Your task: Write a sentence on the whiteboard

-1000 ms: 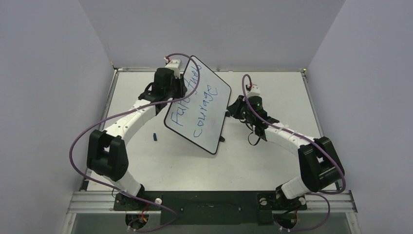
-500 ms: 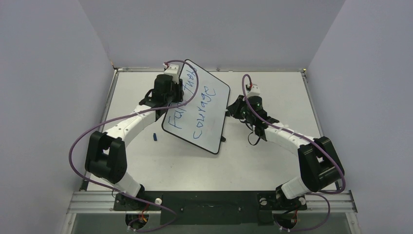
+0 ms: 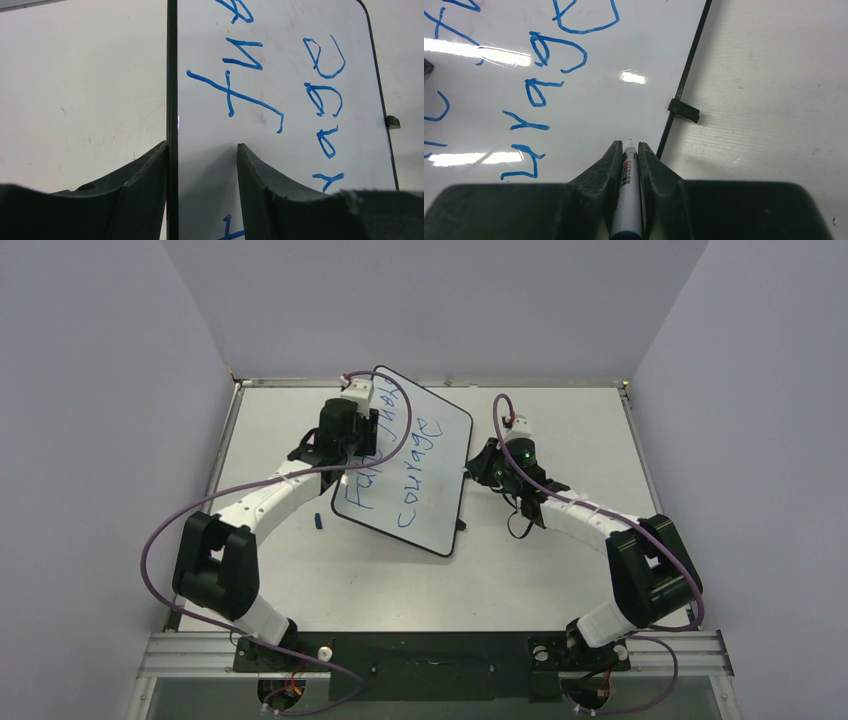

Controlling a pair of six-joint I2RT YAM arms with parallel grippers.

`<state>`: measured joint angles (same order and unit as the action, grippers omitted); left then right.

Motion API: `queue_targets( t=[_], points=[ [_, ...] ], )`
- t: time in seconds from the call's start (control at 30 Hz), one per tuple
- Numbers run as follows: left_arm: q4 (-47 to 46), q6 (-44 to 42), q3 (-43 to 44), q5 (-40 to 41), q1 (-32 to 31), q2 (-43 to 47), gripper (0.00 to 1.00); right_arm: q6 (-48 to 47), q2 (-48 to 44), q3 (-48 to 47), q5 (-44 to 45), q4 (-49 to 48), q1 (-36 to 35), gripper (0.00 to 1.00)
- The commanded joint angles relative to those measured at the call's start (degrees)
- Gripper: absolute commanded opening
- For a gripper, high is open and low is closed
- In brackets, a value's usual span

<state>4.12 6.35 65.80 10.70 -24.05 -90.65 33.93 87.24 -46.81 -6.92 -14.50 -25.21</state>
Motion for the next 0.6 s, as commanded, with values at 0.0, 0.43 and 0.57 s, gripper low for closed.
queue_targets(
  t=[0.0, 0.43, 0.57],
  points=[
    [13.9, -4.3, -2.5, -0.1, -1.5, -0.3, 0.45, 0.1, -0.4, -0.7, -0.3, -2.7, -0.3, 0.00],
    [16.8, -2.3, 0.2, 1.5, -1.7, 2.4, 0.54, 0.2, -0.5, -0.7, -0.3, -2.6, -0.3, 0.00],
    [18.2, -1.6, 1.6, 2.3, -1.6, 3.3, 0.56, 0.1, -0.3, -0.8, -0.3, -2.6, -0.4, 0.00]
  ],
)
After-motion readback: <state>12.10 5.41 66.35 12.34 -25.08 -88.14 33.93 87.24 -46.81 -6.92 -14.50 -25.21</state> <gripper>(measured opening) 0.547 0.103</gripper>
